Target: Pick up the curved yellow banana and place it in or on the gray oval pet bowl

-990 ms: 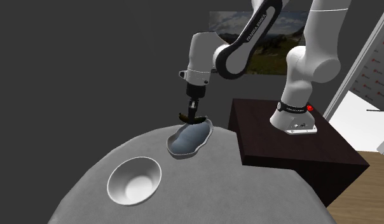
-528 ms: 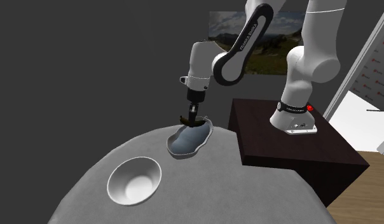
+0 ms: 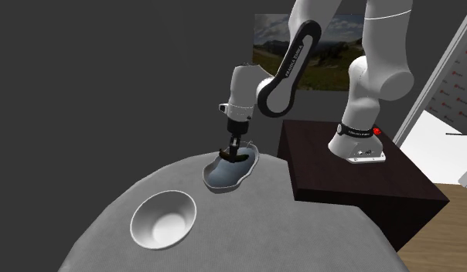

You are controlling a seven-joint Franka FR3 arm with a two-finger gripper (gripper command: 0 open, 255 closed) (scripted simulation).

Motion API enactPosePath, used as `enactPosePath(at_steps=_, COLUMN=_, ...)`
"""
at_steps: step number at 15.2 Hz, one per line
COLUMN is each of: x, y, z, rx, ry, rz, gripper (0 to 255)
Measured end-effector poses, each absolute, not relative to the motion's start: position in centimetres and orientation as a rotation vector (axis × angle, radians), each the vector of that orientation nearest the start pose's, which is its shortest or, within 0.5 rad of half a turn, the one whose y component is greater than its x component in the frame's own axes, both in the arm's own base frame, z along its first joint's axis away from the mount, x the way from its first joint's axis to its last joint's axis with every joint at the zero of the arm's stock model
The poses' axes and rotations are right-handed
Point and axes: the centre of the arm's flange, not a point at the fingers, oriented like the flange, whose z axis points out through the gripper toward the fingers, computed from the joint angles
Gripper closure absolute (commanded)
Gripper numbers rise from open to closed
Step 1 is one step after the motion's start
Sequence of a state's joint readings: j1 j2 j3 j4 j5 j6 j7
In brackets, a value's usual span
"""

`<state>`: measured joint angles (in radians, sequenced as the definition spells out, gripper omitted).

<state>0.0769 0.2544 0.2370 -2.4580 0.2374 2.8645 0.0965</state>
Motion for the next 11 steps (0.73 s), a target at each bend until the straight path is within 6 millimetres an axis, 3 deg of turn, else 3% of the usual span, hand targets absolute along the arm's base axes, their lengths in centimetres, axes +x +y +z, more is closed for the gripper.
enactPosePath(at_steps=6, x=47.46, y=14.39, z=20.84, rx=-2.967, ry=0.027, rz=-0.179, gripper=255)
enactPosePath(at_steps=7, x=47.46, y=14.39, z=20.83, rx=-2.967, ry=0.027, rz=-0.179, gripper=0)
enactPosePath(at_steps=11, x=47.47, y=14.39, z=20.83, rx=-2.967, ry=0.027, rz=-0.179, gripper=0)
